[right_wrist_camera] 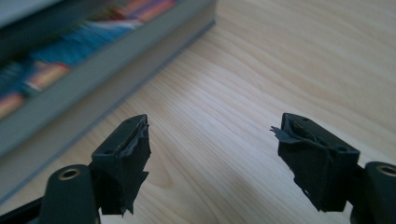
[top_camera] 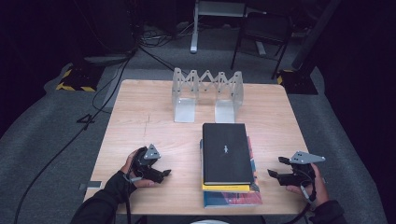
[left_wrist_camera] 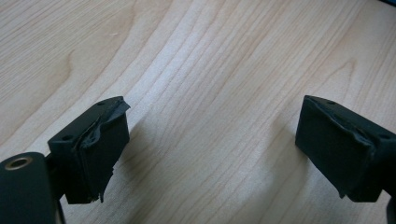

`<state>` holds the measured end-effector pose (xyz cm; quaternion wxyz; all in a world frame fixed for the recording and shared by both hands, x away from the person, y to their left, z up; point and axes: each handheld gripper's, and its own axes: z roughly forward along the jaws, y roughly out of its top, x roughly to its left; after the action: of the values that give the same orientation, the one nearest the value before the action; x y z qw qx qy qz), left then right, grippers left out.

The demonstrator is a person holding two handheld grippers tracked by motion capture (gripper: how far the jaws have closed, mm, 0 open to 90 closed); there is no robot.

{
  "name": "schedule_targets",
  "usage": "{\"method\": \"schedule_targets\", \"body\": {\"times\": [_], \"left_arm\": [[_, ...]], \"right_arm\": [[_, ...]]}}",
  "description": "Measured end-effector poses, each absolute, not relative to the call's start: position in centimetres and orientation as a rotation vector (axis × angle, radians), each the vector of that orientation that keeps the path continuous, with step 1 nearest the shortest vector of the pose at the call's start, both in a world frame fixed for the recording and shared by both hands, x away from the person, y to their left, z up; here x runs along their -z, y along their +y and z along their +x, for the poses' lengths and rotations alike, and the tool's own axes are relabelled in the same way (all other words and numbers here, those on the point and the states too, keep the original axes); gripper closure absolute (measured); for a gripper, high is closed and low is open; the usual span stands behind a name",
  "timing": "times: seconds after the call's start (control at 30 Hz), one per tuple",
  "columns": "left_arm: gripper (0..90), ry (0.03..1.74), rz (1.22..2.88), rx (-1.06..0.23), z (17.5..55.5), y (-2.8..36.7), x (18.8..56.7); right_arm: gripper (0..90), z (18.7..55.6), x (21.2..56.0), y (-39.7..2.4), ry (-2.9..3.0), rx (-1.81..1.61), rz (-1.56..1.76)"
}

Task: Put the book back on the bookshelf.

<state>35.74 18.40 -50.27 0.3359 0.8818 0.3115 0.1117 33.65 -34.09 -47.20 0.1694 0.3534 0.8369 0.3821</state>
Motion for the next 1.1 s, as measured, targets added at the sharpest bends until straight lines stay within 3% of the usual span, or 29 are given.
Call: {"method": "schedule_targets", "body": {"times": [0.53,0.8,0.93,1.1], "left_arm": [[7.9,0.793,2.284,-0.291,36.5,16.8,50.5],[8.0,0.702,2.327,-0.259,37.2,14.6,50.3],[16.3,0.641,2.348,-0.239,37.1,13.0,50.0],[17.2,0.620,2.347,-0.218,37.3,11.8,49.7]], "right_arm": [[25.4,31.4,42.7,-30.3,2.426,-1.220,0.787],[24.8,31.1,41.5,-28.9,2.458,-1.272,0.743],[24.9,31.1,41.1,-28.4,2.466,-1.309,0.787],[24.8,31.3,40.8,-27.5,2.482,-1.314,0.771]]}}
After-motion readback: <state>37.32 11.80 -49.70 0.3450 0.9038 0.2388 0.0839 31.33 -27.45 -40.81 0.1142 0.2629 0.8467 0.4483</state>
